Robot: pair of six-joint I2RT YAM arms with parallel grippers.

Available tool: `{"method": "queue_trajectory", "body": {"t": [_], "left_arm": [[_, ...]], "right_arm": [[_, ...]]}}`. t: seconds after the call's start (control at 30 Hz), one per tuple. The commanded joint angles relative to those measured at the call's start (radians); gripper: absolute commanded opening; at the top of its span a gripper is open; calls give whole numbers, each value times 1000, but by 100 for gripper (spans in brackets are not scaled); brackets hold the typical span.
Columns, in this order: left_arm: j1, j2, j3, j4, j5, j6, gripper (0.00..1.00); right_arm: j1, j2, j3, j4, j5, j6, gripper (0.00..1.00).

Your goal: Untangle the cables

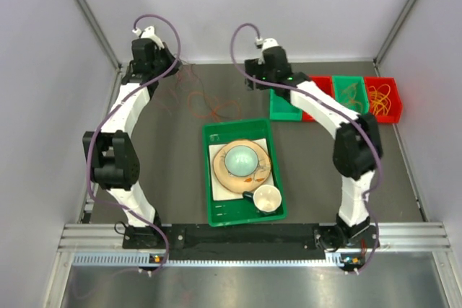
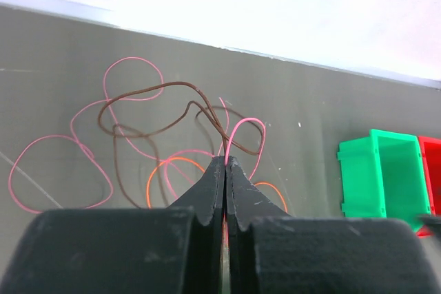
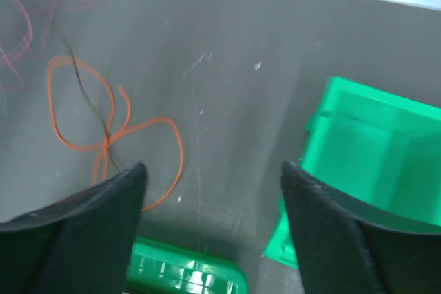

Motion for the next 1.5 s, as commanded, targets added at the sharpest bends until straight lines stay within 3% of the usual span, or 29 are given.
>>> {"method": "queue_trajectory", "body": {"t": [0.0, 0.2, 0.3, 0.53, 1.07, 1.2, 1.23, 1.3, 1.33, 1.47], "left_arm": [[12, -7, 29, 17, -16, -14, 0], [16, 3, 28, 14, 22, -8, 0], [18, 3, 6, 50, 56, -14, 0], [18, 14, -6, 57, 62, -17, 0], [18, 7, -14, 50, 70, -5, 0], [18, 0, -17, 47, 62, 4, 0], [19, -1, -18, 46, 61, 4, 0], [19, -1, -20, 46, 61, 6, 0], [21, -3, -20, 46, 61, 6, 0], [26, -7, -23, 44, 65, 6, 0]], "right_arm": [[57, 174, 229, -124, -18, -108, 73], [81, 414, 452, -245, -66, -142, 73], [84, 513, 565, -314, -73, -144, 67], [89, 557, 558, -284, -44, -156, 61], [118, 649, 630, -285, -24, -142, 59], [118, 654, 630, -279, -23, -127, 38], [118, 654, 629, -278, -23, -118, 26], [118, 654, 629, -273, -29, -111, 16], [118, 654, 627, -271, -35, -107, 4], [118, 633, 624, -258, -30, -102, 0]]}}
